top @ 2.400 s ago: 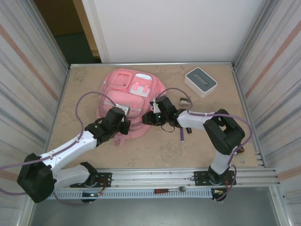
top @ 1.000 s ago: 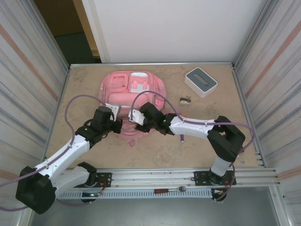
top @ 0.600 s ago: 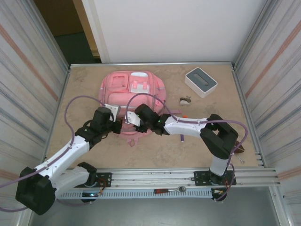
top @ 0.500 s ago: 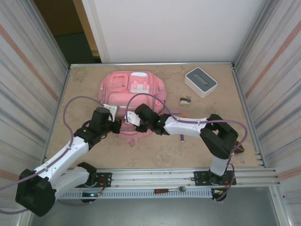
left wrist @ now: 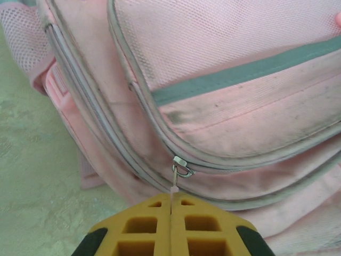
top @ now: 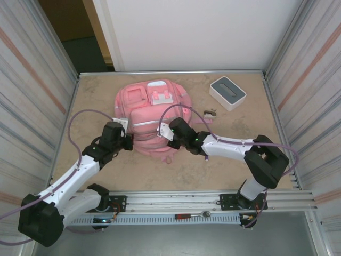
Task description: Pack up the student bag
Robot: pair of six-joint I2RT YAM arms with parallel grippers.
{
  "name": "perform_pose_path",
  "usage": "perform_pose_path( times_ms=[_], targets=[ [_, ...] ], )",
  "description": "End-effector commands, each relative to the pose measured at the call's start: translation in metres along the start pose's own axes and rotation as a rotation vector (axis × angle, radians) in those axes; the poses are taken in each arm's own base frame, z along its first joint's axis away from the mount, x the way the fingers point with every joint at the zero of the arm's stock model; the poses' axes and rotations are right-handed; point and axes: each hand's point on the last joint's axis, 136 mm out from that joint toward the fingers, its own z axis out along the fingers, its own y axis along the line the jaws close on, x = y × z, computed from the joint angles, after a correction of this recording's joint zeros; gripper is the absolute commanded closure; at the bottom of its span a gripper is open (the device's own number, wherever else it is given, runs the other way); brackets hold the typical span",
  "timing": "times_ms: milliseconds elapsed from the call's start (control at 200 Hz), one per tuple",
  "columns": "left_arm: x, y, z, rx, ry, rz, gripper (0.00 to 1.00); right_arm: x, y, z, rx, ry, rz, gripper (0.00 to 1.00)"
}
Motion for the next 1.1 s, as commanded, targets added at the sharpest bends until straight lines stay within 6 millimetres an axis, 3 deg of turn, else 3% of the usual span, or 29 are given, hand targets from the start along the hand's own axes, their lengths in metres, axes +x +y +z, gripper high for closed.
perform_pose_path(
  times_ms=[0,220,356,666,887,1097],
  targets=[
    [0.001,0.012,-0.005,-0.053,-0.004,-0.025,1.00,0.017,-0.025,-0.011,0.064,0.031,0.146,0.92],
    [0.002,-0.013,-0.008,0.093,-0.003,-0.044,1.00,-0.023,-0.004,-0.028,-0.081,-0.107,0.190,0.63],
    [-0.001,-0.017,-0.012,0.119,-0.019,-0.047,1.00,-0.058,0.010,-0.037,-0.154,-0.205,0.158,0.54],
    [-0.001,-0.017,-0.011,0.119,-0.015,-0.043,1.00,-0.099,0.037,0.006,-0.221,-0.216,0.018,0.48],
    [0.000,-0.014,-0.010,0.106,-0.022,-0.048,1.00,-0.100,0.049,0.035,-0.224,-0.187,0.005,0.51],
    [0.003,0.002,-0.010,0.019,-0.038,-0.055,1.00,-0.089,0.033,0.032,-0.165,-0.154,0.021,0.89]
  ],
)
